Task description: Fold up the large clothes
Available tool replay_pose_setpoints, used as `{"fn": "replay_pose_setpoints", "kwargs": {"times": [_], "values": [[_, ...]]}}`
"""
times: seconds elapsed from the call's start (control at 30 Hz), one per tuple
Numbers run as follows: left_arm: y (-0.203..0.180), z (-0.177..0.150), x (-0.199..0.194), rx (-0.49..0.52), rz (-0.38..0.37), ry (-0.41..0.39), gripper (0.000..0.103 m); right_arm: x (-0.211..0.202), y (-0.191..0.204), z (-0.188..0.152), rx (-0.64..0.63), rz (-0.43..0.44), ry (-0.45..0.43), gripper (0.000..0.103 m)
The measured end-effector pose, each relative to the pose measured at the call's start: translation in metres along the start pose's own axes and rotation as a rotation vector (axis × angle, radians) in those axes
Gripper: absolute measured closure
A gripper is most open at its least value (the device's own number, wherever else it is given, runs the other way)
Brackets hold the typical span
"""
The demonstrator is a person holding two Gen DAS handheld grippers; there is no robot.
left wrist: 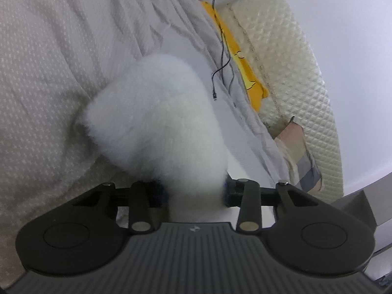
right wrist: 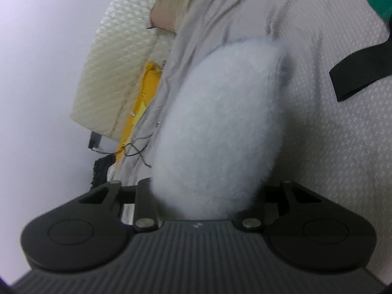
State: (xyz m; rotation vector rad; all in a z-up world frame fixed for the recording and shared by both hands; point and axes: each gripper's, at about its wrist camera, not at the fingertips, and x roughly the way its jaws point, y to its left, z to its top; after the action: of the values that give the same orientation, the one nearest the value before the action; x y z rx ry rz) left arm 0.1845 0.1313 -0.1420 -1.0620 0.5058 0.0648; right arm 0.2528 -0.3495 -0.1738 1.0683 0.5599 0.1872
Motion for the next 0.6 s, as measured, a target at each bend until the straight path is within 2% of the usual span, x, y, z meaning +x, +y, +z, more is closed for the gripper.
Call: {"fn": "replay_pose_setpoints", "kwargs": {"times": [0.2, 0.37, 0.6], "values": [[-0.01, 0.002, -0.024, 0.038, -0.051, 0.022, 0.059, -0.031, 0.01, -0.001, -0.04, 0.045, -0.013, 0.061], [-0.032, 0.0, -0.04, 0.113, -0.082, 0.025, 0.059, -0.061, 0.017, 0.001, -0.05, 0.078, -0.026, 0.061], [-0.084, 0.009, -0.041, 0.191, -0.154, 0.074, 0.059, -0.089, 0.035, 0.032, -0.054, 0.126, -0.061, 0.061]]}}
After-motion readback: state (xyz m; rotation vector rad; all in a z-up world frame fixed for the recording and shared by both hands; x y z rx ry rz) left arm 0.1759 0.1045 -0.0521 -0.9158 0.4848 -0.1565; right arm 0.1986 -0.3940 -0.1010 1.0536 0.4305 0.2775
